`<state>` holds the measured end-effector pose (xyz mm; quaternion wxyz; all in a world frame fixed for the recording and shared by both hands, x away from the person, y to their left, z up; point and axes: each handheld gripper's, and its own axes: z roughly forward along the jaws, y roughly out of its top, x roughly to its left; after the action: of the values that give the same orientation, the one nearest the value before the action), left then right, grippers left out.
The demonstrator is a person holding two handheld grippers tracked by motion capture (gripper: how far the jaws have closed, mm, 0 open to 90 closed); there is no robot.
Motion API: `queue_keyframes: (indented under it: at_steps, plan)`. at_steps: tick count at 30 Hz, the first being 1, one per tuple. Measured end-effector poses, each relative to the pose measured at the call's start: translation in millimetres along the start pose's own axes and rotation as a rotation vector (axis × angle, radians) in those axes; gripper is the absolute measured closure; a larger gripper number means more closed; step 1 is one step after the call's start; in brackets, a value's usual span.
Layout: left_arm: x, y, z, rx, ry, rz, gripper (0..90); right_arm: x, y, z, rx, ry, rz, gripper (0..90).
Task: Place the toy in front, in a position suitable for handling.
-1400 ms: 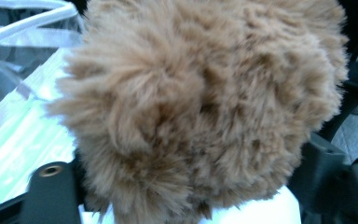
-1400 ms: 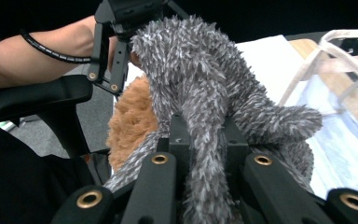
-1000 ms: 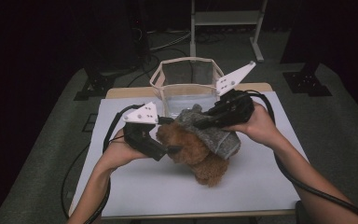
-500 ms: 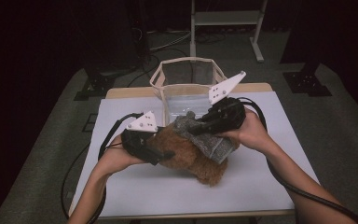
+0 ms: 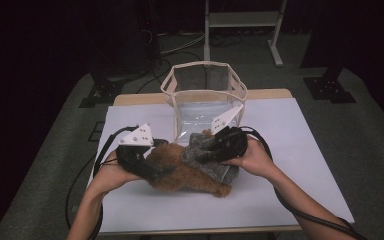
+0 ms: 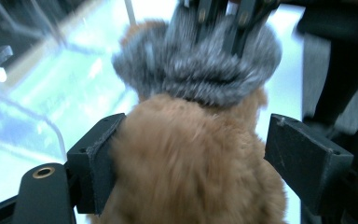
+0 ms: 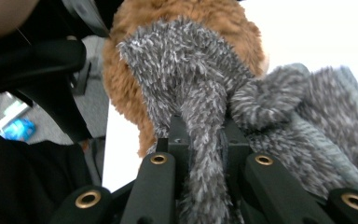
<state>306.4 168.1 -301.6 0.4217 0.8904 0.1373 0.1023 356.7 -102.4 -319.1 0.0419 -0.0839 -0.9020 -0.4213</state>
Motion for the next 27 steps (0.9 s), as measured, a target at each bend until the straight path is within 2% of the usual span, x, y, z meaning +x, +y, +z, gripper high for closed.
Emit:
queue_keyframes:
  at_steps: [2, 3, 4, 6, 8, 10, 11, 12, 14, 17, 23, 27]
  plan:
    - [2.5, -12.2, 9.9, 0.057, 0.016, -0.015, 20.1, 2.0, -2.5, 7.0, 0.046, -0.014, -0.011, 78.2]
    - [5.3, -23.2, 14.5, 0.096, 0.028, -0.03, 20.2, 1.9, -4.7, 8.0, 0.06, -0.021, -0.012, 78.2]
    - [7.4, -29.7, 16.0, 0.109, 0.021, -0.044, 20.9, 0.8, -8.4, 9.0, 0.076, -0.029, -0.007, 78.1]
    - [10.9, -41.7, 16.1, 0.111, 0.008, -0.073, 23.0, -3.7, -18.6, 8.7, 0.09, -0.034, 0.014, 78.1]
    - [13.0, -48.0, 14.0, 0.101, 0.004, -0.092, 23.7, -9.8, -28.7, 5.6, 0.066, -0.017, 0.055, 78.1]
    - [12.7, -48.3, 13.3, 0.087, 0.013, -0.098, 23.7, -12.9, -32.8, 4.0, 0.052, -0.017, 0.061, 78.1]
    - [10.7, -44.2, 12.4, 0.08, 0.021, -0.084, 23.5, -16.0, -39.5, 1.2, 0.029, -0.011, 0.09, 78.1]
    - [10.7, -44.2, 12.4, 0.08, 0.021, -0.084, 23.4, -16.0, -39.5, 1.2, 0.029, -0.011, 0.09, 78.1]
    - [4.8, -32.7, 13.0, 0.086, 0.04, -0.039, 22.4, -16.5, -45.3, -1.3, 0.024, -0.022, 0.09, 78.1]
    - [-0.7, -26.2, 17.6, 0.102, 0.039, -0.015, 20.7, -19.3, -51.2, -6.7, 0.005, -0.033, 0.113, 78.0]
    - [-2.3, -26.8, 16.2, 0.102, 0.045, -0.008, 21.0, -31.2, -57.8, -15.0, -0.023, -0.081, 0.16, 77.8]
    - [-3.6, -24.4, 18.0, 0.109, 0.034, 0.011, 22.1, -31.7, -58.3, -11.9, -0.024, -0.07, 0.168, 77.8]
